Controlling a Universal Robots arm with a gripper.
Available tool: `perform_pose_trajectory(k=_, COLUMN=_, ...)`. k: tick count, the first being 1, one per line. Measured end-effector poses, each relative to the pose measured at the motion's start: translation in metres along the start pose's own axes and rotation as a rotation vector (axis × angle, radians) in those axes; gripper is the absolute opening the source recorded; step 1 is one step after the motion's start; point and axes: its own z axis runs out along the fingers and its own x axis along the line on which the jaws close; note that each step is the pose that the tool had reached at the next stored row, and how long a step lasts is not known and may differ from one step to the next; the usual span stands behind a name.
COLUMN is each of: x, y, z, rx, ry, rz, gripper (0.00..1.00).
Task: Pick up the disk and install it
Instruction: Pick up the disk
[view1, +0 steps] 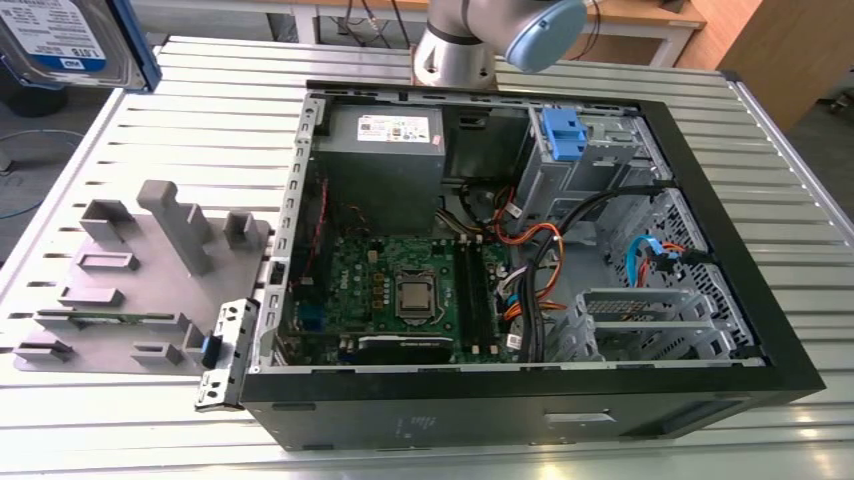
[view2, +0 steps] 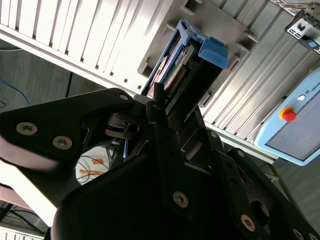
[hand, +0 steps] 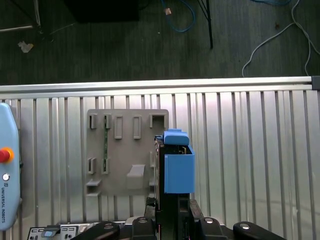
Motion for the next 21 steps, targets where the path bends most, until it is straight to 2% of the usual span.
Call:
perform_pose_trajectory(k=5, x=-0.0003, y=-0.005, z=-0.0002, rx=0.0, ry=0.0001, rz=0.0, gripper=0.35)
perform_pose_trajectory(k=21, x=-0.0005, y=-0.0083, z=-0.0002, rx=-0.0001, ry=-0.0001, rz=0.0, gripper=0.35)
